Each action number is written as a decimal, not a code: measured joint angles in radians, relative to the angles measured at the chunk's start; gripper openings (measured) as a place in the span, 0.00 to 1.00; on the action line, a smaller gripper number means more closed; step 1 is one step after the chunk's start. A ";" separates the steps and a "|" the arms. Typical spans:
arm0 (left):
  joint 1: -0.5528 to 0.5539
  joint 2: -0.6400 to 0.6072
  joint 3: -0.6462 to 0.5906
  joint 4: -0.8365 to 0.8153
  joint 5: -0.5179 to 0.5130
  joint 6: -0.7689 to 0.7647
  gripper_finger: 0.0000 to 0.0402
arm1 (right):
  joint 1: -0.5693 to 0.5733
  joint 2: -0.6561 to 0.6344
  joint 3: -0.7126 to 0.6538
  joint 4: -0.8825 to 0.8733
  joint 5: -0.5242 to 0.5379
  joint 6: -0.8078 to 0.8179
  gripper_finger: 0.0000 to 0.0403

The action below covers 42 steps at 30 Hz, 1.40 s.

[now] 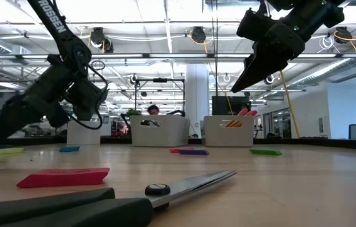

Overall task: Sort crayons/erasers/pens/pencils in bins
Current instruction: Put the blue crayon into the bottom right bin

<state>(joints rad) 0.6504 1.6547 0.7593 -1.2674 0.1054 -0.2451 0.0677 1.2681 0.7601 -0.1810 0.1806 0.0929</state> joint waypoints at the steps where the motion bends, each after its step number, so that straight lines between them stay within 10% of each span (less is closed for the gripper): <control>1: 0.000 0.001 0.000 0.005 0.000 0.001 0.58 | 0.000 0.000 0.000 0.001 0.000 0.000 0.69; 9: -0.027 0.000 -0.038 0.152 0.061 -0.090 0.46 | 0.000 0.000 0.000 -0.008 -0.002 0.016 0.69; 20: -0.110 -0.002 -0.057 0.205 0.061 -0.214 0.04 | 0.000 0.000 0.000 -0.015 0.000 -0.026 0.69; 32: -0.320 -0.240 -0.058 0.262 -0.040 -0.407 0.05 | 0.059 0.000 0.156 -0.143 0.057 -0.143 0.69; 42: -0.632 -0.560 -0.057 0.829 -0.322 -0.420 0.07 | 0.114 0.123 0.004 0.577 0.055 -0.116 0.69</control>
<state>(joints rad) 0.0188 1.0943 0.7025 -0.4383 -0.2168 -0.6650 0.1818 1.3915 0.7644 0.3961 0.2353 -0.0230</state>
